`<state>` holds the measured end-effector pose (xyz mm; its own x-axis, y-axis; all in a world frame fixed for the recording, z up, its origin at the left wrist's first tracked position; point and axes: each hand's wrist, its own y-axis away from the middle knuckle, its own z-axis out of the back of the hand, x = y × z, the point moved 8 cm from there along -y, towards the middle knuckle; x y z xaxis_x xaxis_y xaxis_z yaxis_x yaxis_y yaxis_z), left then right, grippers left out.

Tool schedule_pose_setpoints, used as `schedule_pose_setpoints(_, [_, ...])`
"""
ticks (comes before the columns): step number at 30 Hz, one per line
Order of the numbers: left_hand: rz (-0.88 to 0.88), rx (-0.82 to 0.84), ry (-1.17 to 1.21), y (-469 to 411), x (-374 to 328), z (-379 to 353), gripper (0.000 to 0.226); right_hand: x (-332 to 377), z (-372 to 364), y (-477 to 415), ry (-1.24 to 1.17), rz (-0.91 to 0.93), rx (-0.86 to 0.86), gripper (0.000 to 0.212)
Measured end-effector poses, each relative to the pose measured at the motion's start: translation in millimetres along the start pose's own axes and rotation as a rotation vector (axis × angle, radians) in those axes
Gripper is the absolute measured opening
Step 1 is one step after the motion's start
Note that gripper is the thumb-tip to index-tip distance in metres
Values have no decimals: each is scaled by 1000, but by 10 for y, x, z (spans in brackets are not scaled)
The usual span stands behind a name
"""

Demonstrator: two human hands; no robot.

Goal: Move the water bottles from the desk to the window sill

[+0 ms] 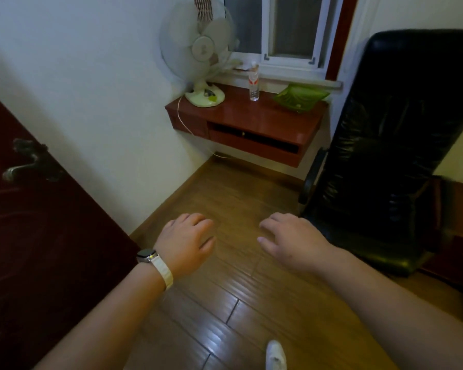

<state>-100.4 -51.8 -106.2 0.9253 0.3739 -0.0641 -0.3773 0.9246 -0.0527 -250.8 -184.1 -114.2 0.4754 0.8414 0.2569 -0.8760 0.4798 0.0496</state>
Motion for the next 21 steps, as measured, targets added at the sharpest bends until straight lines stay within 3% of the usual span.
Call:
schedule_pose_setpoints(12, [-9, 6, 16, -1647, 301, 116, 44, -662, 423, -1501, -96, 5, -17, 47])
schedule_pose_setpoints(21, [-28, 22, 126, -2983, 1212, -257, 46, -824, 294, -3001, -65, -72, 45, 50])
